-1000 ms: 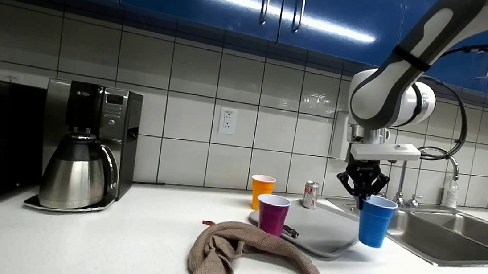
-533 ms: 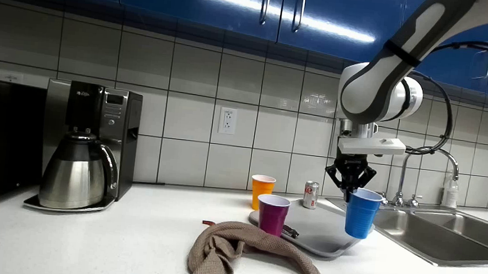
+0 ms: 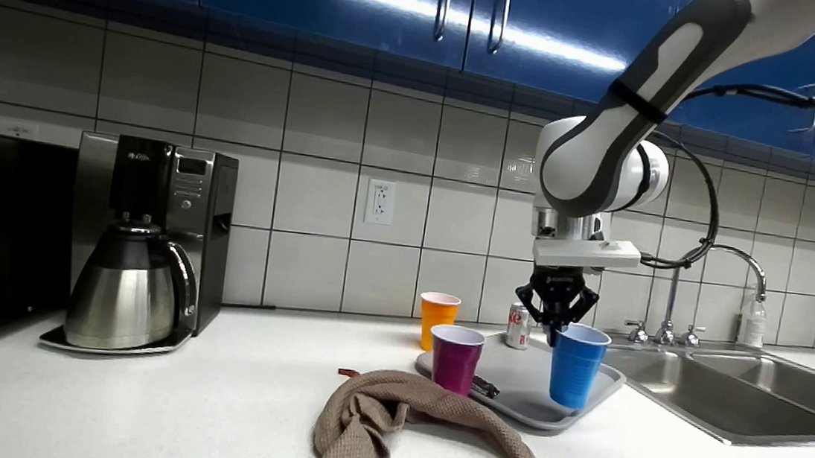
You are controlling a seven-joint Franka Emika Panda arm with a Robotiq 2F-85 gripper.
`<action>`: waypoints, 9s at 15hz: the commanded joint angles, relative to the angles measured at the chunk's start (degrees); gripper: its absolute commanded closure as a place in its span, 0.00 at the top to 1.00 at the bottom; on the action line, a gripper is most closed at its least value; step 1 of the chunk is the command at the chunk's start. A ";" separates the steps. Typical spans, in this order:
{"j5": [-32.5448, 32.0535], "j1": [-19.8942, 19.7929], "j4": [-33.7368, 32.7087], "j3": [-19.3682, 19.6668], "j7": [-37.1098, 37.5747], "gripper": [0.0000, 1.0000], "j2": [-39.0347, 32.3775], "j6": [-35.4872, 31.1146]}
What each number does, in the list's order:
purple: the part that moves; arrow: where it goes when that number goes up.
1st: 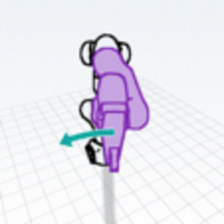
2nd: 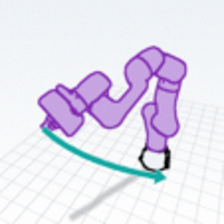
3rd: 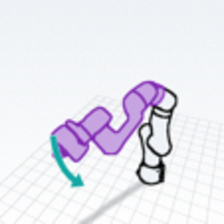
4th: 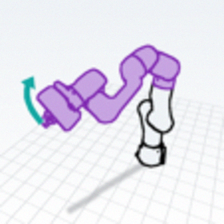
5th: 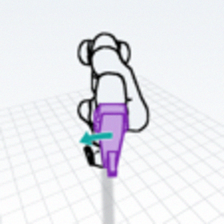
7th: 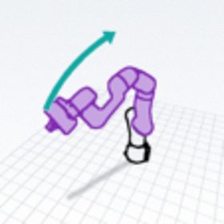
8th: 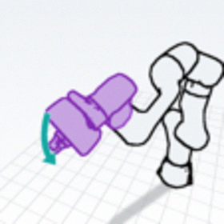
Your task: Put the plastic cups on the tray
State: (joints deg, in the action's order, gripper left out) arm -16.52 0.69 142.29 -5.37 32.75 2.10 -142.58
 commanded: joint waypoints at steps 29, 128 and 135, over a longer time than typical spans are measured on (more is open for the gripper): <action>-1.69 4.16 -7.18 4.69 3.49 0.95 -5.84 6.90; -1.63 13.14 -5.99 1.61 29.12 0.20 -11.75 -8.17; -0.30 13.09 -5.65 1.18 27.99 0.01 -11.45 -8.89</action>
State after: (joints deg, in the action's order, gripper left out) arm -16.73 13.28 136.04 -4.49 59.80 -9.82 -150.76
